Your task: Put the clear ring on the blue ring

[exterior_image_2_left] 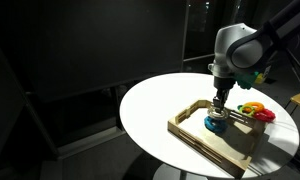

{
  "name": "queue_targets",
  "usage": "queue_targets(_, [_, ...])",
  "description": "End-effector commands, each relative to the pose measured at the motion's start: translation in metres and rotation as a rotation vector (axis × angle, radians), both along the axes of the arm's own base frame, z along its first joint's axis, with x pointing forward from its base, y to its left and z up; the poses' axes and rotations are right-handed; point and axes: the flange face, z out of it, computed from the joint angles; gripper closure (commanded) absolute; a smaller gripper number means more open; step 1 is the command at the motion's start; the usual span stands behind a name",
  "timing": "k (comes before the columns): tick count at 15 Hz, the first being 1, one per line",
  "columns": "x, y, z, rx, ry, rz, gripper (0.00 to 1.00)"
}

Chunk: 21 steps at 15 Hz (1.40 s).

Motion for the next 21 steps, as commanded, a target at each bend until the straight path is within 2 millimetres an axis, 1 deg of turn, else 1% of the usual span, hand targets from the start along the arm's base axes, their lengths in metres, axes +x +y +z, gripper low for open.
queue_targets(1, [-0.005, -0.002, -0.003, -0.008, -0.006, 0.026, 0.90])
queue_targets(6, [-0.008, -0.002, -0.012, -0.007, 0.005, 0.027, 0.89])
queue_targets(11, [-0.006, -0.002, -0.020, -0.009, -0.013, 0.034, 0.90])
queue_targets(13, [-0.006, -0.002, -0.023, -0.011, -0.018, 0.039, 0.88])
queue_targets(14, [-0.006, -0.002, -0.023, -0.011, -0.019, 0.042, 0.60])
queue_targets(15, [-0.006, -0.002, -0.023, -0.010, -0.020, 0.044, 0.48])
queue_targets(17, [-0.007, -0.002, -0.020, -0.004, -0.015, 0.047, 0.34])
queue_targets(21, [-0.006, -0.004, -0.010, 0.016, -0.003, 0.063, 0.01])
